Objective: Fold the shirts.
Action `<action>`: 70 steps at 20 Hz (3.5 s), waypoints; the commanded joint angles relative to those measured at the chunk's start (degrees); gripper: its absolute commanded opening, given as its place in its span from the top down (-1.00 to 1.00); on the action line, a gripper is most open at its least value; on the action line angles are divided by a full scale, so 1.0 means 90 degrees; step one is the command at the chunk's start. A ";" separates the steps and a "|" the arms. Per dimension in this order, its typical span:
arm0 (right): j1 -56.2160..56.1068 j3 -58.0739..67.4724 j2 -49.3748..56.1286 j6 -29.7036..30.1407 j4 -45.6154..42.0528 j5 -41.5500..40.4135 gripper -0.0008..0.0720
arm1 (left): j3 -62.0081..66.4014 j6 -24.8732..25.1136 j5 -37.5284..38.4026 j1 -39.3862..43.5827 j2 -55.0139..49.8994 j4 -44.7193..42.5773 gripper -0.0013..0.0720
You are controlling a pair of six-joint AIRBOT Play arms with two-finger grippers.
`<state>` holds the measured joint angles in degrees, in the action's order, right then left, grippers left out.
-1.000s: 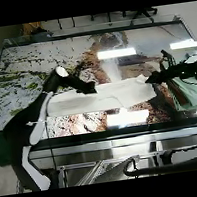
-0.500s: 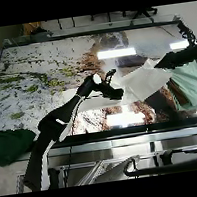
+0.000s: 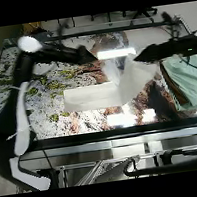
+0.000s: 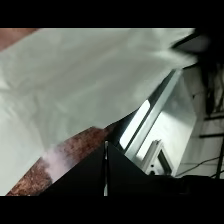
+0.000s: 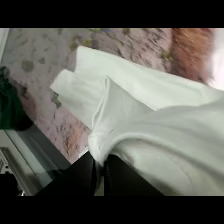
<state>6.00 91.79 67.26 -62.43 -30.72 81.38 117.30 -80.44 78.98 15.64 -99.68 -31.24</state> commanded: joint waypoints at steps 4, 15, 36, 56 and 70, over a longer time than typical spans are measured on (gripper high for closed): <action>-0.4238 0.0007 0.1467 0.1205 0.0505 -0.4265 0.92 | -0.0005 0.0270 0.0282 -0.1877 0.1977 0.0765 0.93; -0.4483 0.0015 0.1367 0.0520 -0.2108 -0.4418 -0.03 | -0.1855 0.1163 0.0209 -0.2166 0.3356 0.0767 0.93; -0.1826 -0.0036 0.3393 -0.0328 -0.0301 -0.1375 -0.61 | -0.1848 0.1168 0.0396 -0.2166 0.3349 0.0763 0.93; 0.4279 0.2399 0.1124 -0.2543 -0.0457 -0.0185 0.92 | -0.1848 0.1166 0.0770 -0.2164 0.3349 0.0763 0.93; 0.4877 0.2025 0.0442 -0.3609 -0.3619 0.2679 0.92 | -0.1848 0.1168 0.0971 -0.2152 0.3349 0.0763 0.93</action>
<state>49.76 112.12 72.36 -92.14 -60.82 102.41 100.68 -69.95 87.31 -3.79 -69.56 -24.36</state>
